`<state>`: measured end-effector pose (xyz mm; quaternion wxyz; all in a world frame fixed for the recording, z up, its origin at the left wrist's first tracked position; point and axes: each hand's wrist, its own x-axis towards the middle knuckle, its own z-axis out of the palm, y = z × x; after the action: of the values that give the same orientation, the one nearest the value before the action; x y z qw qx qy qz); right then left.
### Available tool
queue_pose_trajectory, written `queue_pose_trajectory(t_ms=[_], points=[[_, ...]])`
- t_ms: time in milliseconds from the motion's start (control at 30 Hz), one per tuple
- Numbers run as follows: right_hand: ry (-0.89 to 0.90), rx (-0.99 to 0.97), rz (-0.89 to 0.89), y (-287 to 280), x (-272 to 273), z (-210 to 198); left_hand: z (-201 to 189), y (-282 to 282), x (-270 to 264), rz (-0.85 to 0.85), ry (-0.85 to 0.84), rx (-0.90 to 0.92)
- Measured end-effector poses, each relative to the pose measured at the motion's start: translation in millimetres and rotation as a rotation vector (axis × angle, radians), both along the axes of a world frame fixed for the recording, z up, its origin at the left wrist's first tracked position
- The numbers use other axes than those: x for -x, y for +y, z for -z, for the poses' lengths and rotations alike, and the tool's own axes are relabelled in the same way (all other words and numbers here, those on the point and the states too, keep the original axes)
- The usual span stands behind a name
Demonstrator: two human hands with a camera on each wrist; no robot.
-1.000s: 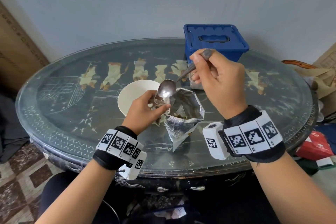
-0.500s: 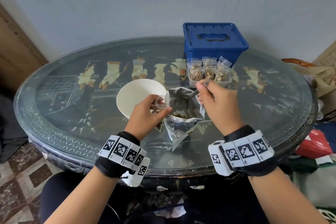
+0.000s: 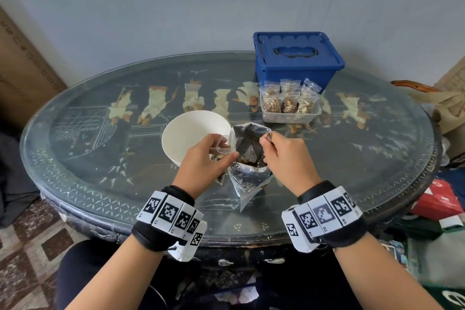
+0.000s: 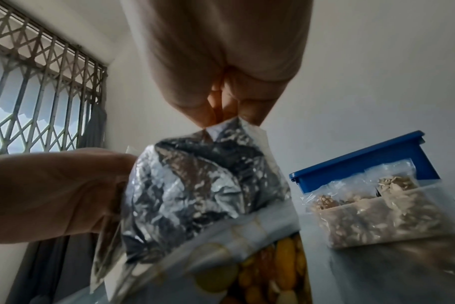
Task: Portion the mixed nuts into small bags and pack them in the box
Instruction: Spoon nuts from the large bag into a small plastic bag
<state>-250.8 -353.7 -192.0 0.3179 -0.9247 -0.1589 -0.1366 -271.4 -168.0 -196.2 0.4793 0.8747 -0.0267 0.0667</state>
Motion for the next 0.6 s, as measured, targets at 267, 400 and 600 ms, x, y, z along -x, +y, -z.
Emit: queue_pose_trajectory(t_ms=[267,400,600], points=[[0.156,-0.274,0.144,0.8,4.6,-14.5,-0.1,0.1,0.1,-0.004,0.013,-0.013],[0.200,-0.418,0.215,-4.7,4.8,-20.5,-0.2,1.0,0.0,-0.014,0.005,-0.039],[0.199,-0.545,0.307,-14.7,0.2,-26.7,-1.8,1.5,-0.4,-0.025,-0.009,-0.084]])
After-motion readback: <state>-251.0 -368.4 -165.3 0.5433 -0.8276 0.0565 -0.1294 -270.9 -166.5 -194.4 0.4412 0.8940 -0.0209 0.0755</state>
